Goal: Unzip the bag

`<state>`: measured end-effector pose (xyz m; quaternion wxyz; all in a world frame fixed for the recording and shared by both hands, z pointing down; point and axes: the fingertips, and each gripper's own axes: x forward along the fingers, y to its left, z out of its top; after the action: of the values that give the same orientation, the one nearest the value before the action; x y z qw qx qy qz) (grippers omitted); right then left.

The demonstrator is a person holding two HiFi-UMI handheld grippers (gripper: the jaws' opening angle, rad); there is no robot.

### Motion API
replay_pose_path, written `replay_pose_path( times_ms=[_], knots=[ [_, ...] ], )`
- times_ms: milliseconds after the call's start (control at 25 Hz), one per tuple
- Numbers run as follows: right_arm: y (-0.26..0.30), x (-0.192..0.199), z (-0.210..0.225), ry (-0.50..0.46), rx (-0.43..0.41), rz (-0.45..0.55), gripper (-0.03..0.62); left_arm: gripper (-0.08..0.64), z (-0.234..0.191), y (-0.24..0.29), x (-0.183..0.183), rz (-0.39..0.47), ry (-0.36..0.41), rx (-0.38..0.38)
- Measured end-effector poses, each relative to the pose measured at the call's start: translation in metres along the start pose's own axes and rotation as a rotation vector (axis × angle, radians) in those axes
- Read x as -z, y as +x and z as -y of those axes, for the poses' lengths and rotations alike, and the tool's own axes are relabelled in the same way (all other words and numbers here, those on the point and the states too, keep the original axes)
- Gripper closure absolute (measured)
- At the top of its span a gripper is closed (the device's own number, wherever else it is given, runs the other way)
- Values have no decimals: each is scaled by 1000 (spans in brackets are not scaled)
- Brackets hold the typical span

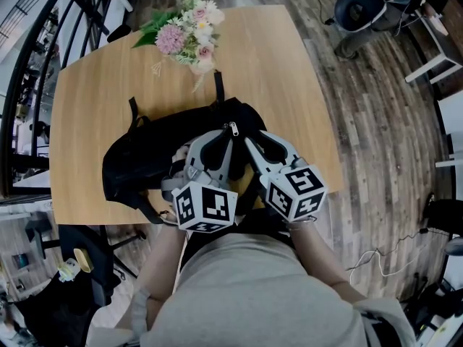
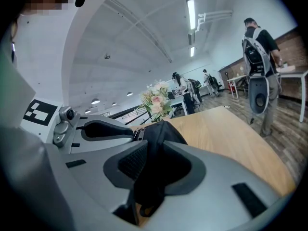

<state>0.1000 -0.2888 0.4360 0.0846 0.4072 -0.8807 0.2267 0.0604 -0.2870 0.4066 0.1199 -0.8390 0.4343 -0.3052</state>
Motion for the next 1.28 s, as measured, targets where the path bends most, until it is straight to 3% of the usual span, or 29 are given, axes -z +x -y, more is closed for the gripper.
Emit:
replay_pose_path(
  times_ms=[320,720,960,1280],
  knots=[
    [0,0,0,9,-3,7,486,492,-5,-8,-19,88,90,-65],
    [1,1,0,25,-11,12,492,521,-9,2,-10,57,81,-85],
    [-2,1,1,37,-25,24,520,541,-13,-4,-7,39,-82,-61],
    [-4,1,2,18,-1,19,526,543,-25,-15,0,66,-463,2]
  ],
)
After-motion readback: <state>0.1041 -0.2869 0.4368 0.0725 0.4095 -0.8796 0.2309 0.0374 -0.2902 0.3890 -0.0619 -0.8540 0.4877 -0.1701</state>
